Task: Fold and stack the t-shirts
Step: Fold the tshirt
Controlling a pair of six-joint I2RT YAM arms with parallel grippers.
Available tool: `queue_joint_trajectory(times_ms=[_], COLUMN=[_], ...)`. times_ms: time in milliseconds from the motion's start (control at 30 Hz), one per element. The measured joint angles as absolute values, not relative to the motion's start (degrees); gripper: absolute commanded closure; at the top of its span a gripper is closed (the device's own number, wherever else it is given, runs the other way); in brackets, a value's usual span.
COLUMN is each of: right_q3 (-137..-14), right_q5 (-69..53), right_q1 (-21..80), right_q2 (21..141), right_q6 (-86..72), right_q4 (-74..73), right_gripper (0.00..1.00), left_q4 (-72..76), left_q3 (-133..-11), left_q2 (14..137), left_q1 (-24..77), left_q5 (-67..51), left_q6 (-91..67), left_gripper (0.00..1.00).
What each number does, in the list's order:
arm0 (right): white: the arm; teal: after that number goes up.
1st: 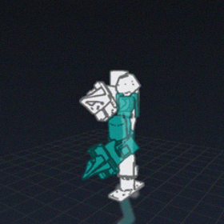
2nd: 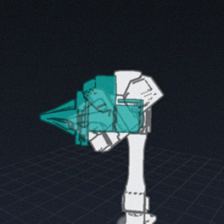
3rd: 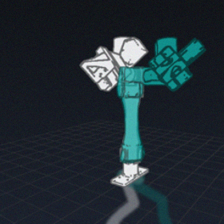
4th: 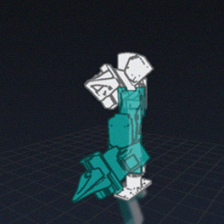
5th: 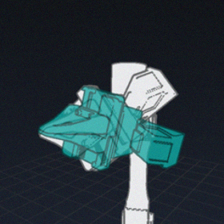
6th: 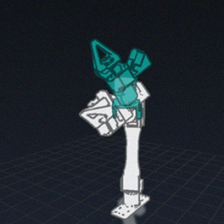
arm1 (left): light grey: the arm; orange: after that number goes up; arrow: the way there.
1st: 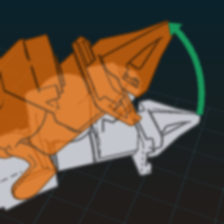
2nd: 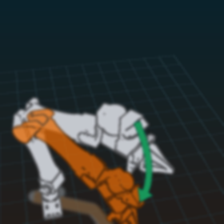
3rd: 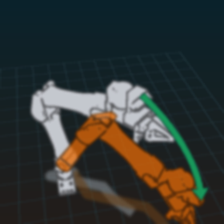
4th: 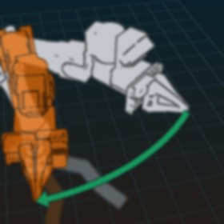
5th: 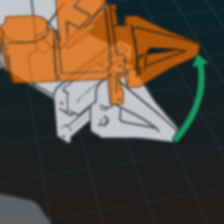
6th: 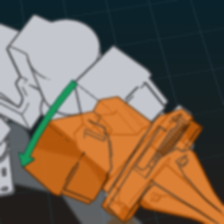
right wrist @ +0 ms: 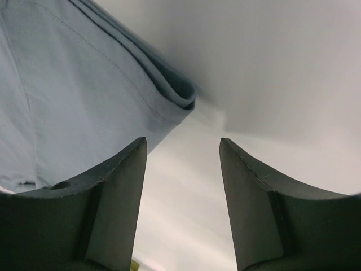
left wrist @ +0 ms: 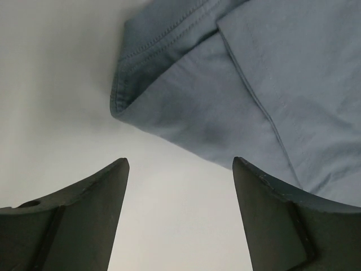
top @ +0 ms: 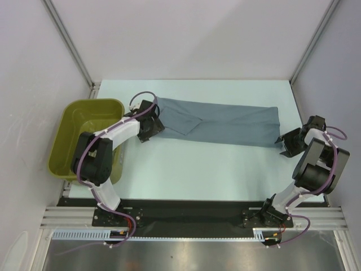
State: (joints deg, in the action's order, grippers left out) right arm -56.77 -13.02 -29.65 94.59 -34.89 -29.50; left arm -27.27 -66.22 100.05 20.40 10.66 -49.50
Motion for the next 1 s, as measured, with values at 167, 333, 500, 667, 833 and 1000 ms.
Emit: queue_joint_trajectory(times_ms=[167,333,500,667,833,1000], right_q3=[-56.8,-56.9,-57.9,-60.1,-61.8,-62.3], right_q5=[-14.1,-14.3,-14.2,-14.3,-14.0,-12.4], right_q1=[-29.5,-29.5,-29.5,-29.5,-29.5,-29.5], right_q2=[96.2,97.6,98.6,100.5,102.1,102.7], right_q6=[-34.4,-34.0,-33.6,-33.6,-33.4,-32.8], right_q4=[-28.8,-28.8,-28.7,-28.5,-28.3,-28.6], right_gripper=[0.41,0.42,0.43,0.43,0.55,1.0], left_q4=[-25.6,-24.6,-24.4,-24.2,-24.3,-24.3], left_q3=[-66.3,-67.9,-68.1,-68.6,-68.6,-68.6], left_q2=[100.1,102.8,103.5,103.5,103.5,103.5], left_q1=[20.2,20.1,20.1,20.1,20.1,20.1], left_q5=[11.9,11.3,10.3,9.6,8.8,8.8], left_q6=[-50.6,-51.7,-52.5,-52.5,-52.4,-51.7], left_gripper=[0.19,0.2,0.19,0.18,0.19,0.19])
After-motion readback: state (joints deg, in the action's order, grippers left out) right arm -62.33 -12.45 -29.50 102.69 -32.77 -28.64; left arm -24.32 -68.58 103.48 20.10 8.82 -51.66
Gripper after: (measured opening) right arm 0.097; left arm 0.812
